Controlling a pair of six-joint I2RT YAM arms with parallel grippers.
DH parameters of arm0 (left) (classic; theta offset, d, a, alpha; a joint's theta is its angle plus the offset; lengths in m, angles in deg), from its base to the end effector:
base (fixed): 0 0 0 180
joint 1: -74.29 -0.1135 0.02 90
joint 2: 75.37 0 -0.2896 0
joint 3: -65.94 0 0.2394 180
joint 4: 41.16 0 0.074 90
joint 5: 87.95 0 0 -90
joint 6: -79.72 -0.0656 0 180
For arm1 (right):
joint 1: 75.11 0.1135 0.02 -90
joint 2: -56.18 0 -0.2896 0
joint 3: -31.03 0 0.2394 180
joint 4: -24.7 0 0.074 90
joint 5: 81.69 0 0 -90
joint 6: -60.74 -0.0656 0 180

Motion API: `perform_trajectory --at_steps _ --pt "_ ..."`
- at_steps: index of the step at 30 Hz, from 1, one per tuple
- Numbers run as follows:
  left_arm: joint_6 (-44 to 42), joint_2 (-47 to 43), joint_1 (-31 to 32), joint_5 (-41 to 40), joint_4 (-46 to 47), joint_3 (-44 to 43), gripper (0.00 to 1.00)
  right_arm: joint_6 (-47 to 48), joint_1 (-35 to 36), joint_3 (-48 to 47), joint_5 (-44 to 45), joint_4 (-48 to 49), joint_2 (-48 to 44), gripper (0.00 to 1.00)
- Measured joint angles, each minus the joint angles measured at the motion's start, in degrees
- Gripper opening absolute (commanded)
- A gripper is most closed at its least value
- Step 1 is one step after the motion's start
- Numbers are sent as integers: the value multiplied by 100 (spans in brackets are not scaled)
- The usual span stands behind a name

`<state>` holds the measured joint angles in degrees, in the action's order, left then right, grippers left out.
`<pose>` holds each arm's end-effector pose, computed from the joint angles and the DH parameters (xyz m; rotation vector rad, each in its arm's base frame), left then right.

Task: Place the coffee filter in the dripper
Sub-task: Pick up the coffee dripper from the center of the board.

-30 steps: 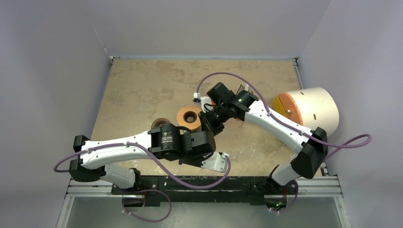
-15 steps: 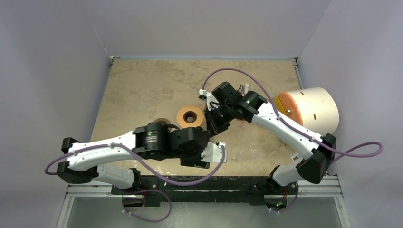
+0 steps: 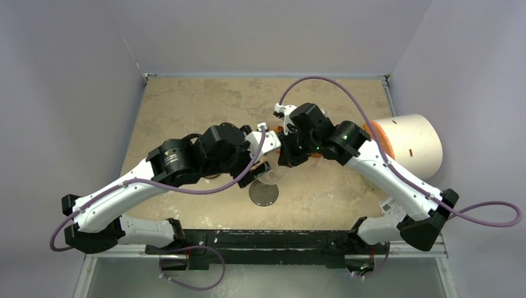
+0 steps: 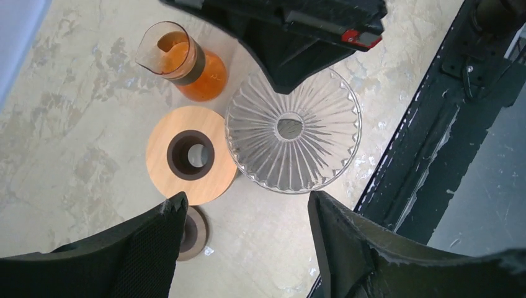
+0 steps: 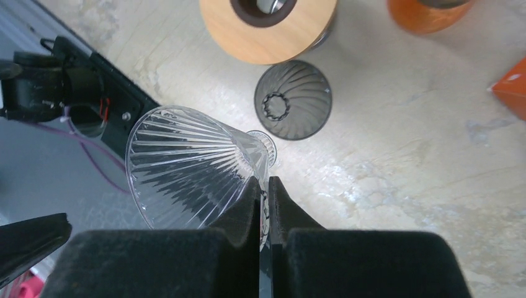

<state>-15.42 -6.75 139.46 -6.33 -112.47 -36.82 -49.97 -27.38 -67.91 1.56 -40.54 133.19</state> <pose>0.1024 -0.1986 0.4336 1.2242 1.8800 -0.4149 0.1814 0.2111 0.3897 -0.6296 2.3550 0.7103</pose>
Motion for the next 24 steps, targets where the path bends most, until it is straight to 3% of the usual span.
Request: perform_trajectory --at_steps 8,13,24 --pt "925 24 -424 -90 146 0 71 -70 0 -24 883 267 -313 0" --pt "1510 -52 -1088 -59 195 0 71 -142 0 -109 1178 479 -302 0" --pt "2669 -24 -2691 1119 269 114 66 -332 15 -411 1545 833 90 0"
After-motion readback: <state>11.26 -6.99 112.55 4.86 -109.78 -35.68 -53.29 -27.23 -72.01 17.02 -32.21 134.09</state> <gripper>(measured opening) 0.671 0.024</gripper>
